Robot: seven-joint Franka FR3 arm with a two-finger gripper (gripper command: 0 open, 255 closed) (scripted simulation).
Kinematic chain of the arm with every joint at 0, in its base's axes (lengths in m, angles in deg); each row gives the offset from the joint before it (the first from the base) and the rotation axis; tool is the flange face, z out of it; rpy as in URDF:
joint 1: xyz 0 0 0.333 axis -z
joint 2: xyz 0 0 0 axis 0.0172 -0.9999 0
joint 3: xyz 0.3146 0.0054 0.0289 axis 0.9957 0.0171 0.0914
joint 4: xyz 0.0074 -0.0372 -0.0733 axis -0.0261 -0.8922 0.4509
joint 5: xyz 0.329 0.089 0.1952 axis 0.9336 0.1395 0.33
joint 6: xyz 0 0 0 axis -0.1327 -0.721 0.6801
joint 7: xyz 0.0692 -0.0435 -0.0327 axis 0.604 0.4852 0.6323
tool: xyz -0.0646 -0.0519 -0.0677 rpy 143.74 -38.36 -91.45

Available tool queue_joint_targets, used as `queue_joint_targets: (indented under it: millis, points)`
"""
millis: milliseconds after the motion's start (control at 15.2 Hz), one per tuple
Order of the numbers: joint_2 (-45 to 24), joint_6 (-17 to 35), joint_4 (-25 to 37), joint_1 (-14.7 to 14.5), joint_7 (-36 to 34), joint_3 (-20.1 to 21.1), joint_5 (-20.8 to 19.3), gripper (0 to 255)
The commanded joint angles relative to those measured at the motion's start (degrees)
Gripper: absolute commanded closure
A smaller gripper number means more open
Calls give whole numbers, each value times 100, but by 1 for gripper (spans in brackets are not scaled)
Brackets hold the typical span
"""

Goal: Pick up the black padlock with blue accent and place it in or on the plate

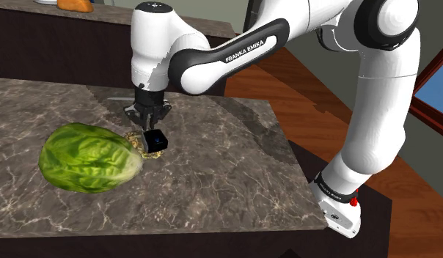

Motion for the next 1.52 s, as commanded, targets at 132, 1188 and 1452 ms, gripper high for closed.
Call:
queue_joint_targets:
  millis: [132, 1188, 1452]
  points:
    - [-97, 56, 15, -62, -43, -65, -88, 0]
    - [-101, 57, 18, -65, -45, -67, -90, 0]
    - [1096, 873, -1087, 880, -201, 658, 1007, 0]
